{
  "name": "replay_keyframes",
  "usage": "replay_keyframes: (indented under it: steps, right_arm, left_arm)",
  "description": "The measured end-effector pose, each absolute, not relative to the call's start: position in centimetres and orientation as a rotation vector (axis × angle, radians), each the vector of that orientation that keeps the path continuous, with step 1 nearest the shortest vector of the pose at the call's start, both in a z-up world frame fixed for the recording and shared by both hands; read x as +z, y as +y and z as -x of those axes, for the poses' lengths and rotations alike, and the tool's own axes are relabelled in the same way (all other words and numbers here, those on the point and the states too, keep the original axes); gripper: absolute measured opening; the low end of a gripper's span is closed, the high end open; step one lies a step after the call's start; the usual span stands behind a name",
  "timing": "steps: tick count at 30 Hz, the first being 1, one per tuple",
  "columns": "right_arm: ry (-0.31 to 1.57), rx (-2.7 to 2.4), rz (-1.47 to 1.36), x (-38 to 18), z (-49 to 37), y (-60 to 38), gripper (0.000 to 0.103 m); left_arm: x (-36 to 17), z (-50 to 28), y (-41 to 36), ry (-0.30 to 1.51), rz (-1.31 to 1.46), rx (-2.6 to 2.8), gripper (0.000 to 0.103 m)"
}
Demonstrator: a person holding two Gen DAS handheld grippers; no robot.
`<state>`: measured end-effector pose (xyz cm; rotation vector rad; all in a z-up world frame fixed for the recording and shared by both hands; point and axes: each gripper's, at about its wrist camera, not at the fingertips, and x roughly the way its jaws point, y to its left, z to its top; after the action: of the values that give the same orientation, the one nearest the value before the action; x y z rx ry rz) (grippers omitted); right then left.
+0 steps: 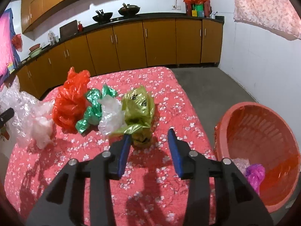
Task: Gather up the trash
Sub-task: 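Lift the bubble wrap with the left tool while the right tool grasps the olive green bag, then carry the bubble wrap and olive green bag over the orange basket with both tools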
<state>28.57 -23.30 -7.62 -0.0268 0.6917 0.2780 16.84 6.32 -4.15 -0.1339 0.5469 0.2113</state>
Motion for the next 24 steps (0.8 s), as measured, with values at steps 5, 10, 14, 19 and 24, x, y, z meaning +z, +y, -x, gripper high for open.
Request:
replay_keyframes:
  steps: [5, 10, 14, 19, 24]
  right_arm:
    - [0.68, 0.292, 0.072, -8.0, -29.4, -21.4, 0.041]
    - [0.69, 0.308, 0.103, -8.2, -30.4, -20.3, 0.01]
    - [0.683, 0.321, 0.067, -7.5, -29.9, -21.0, 0.006]
    - [0.64, 0.321, 0.057, -5.3, -28.0, -22.5, 0.006]
    - [0.606, 0.31, 0.056, -3.5, -26.1, -23.9, 0.006]
  left_arm:
    - [-4.2, -17.2, 5.9, 0.551, 0.123, 0.205, 0.012]
    - [-4.3, -17.2, 5.2, 0.55, 0.118, 0.198, 0.012]
    - [-4.0, -17.1, 4.8, 0.546, 0.115, 0.186, 0.012]
    - [-3.5, -16.5, 4.1, 0.534, 0.111, 0.165, 0.012]
    - [-2.9, -15.8, 3.3, 0.523, 0.101, 0.14, 0.012]
